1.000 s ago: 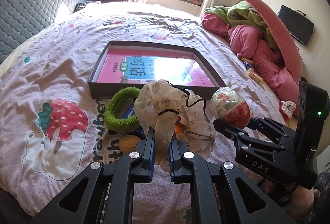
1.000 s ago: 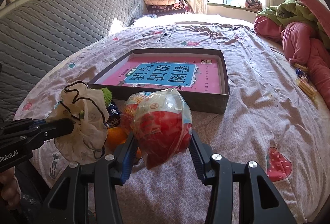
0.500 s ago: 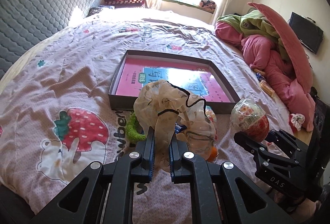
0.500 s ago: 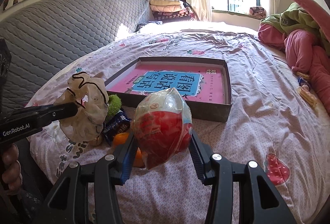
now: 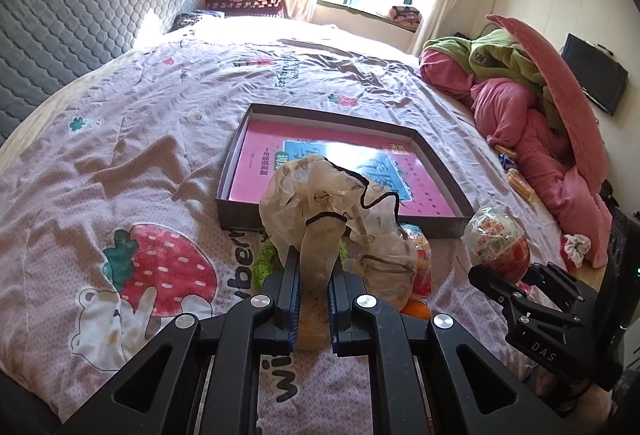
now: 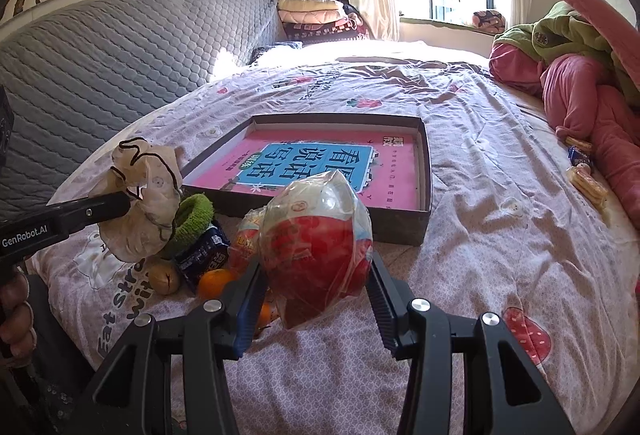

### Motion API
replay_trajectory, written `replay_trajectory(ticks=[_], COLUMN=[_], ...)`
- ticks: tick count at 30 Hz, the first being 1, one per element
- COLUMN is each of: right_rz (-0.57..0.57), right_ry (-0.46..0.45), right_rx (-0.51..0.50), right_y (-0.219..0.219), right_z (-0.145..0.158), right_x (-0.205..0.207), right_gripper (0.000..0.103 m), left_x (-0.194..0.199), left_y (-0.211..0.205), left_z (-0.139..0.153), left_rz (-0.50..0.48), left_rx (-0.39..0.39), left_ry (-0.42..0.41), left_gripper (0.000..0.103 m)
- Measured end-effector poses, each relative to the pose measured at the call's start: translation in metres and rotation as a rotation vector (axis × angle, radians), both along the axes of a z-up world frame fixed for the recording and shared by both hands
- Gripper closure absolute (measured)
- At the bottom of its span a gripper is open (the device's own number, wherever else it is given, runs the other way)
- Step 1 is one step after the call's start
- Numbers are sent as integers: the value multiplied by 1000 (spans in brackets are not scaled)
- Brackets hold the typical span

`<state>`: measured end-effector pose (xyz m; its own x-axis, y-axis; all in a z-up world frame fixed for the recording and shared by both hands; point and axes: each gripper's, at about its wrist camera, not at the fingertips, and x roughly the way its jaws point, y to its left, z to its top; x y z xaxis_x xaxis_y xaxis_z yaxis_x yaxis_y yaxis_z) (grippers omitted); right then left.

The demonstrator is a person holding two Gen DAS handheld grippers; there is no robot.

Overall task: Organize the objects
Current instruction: 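Lift and carry scrunchie with left gripper while right gripper carries candy bag over tray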

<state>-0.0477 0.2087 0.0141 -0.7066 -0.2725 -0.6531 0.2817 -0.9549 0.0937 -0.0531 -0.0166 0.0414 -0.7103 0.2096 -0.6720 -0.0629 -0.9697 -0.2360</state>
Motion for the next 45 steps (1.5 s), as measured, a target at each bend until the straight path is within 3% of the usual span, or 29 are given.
replay_trajectory(ticks=[14, 45], right_rz=[-17, 10], right_ry=[9, 37], right_rx=[52, 101], right_y=[-7, -23], right_z=[3, -9], right_x=[-22, -76], right_gripper=[54, 54], left_x=[-32, -101], left_y=[-14, -24], left_z=[-2, -11], left_rz=[-13, -29], left_rx=[52, 38], left_ry=[24, 59], left_gripper=[92, 92])
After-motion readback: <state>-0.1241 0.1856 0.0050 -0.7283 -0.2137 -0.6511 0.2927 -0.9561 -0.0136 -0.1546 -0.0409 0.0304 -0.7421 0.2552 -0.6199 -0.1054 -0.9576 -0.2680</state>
